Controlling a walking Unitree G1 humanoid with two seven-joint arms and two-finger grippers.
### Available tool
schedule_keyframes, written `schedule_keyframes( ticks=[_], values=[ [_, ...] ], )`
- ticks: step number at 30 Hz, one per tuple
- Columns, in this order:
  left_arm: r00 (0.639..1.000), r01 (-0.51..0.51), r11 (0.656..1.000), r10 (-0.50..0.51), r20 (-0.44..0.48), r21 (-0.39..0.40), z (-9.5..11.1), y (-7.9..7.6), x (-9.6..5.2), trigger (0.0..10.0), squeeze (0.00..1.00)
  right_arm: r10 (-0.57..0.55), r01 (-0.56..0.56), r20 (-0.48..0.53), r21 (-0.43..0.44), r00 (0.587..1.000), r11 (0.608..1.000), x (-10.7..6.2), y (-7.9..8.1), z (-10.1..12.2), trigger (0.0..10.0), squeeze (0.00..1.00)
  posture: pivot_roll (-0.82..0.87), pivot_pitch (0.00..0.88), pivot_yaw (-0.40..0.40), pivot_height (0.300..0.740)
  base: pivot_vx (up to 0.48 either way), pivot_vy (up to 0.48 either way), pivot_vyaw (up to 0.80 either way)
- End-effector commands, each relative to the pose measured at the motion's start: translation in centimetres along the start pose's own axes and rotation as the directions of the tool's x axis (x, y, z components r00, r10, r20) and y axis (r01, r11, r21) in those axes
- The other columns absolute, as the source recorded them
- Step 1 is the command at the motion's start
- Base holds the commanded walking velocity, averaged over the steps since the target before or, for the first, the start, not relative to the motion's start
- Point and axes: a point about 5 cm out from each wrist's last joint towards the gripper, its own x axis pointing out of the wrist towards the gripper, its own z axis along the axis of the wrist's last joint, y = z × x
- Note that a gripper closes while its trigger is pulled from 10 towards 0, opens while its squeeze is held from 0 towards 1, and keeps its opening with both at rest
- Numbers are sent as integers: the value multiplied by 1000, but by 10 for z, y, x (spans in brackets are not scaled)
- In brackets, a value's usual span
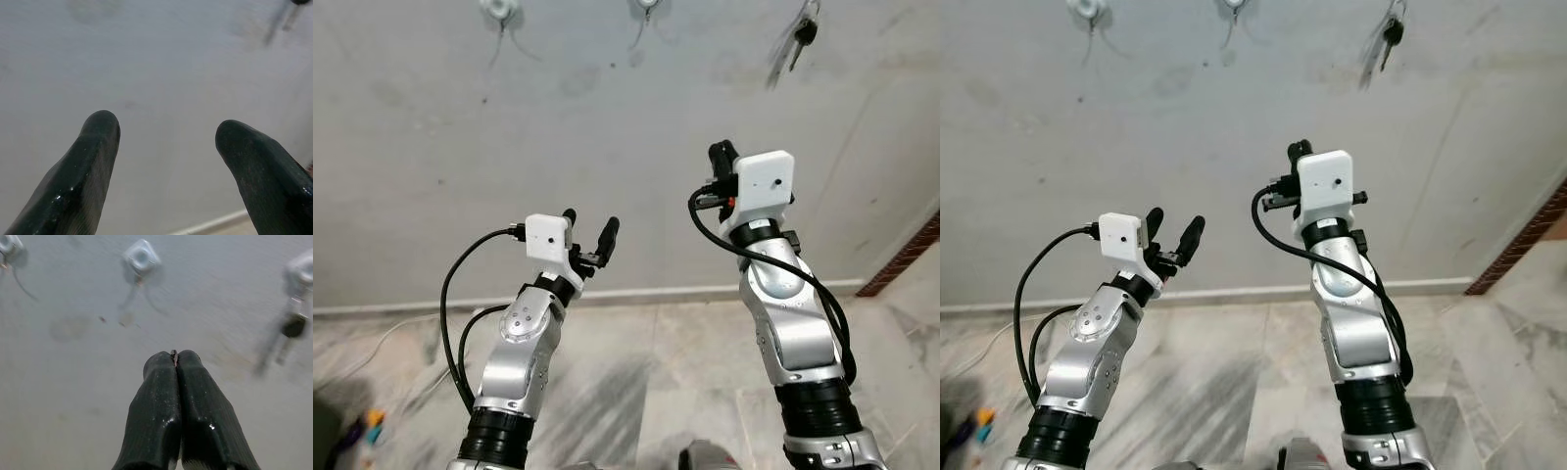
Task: Hang keys on a hook
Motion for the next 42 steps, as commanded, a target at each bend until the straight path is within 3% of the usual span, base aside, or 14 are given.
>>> schedule_keyframes(
  ticks=[1,11,30,37,42],
  values=[
    [999,-32,999,32,-15,20,-3,11,-6,10000,0,37,-38,33,11,999,999,2,11,7,10000,0,-52,163,97,740,480,0,0],
    [1000,-31,999,31,-3,15,-2,10,-4,10000,0,38,-38,41,4,998,999,3,10,9,10000,0,-54,160,92,740,477,0,0],
    [999,-43,999,43,3,10,-3,10,-8,10000,0,51,-52,48,2,998,999,2,12,9,10000,0,-51,162,79,740,0,0,0],
    [999,-46,998,47,-3,35,-4,15,-14,10000,0,60,-64,104,36,993,997,5,12,20,10000,0,-43,171,74,740,0,0,0],
    [999,-50,998,51,-8,36,-6,14,-17,10000,0,27,-35,151,46,988,998,15,4,31,10000,0,-29,178,69,740,0,0,0]
  ],
)
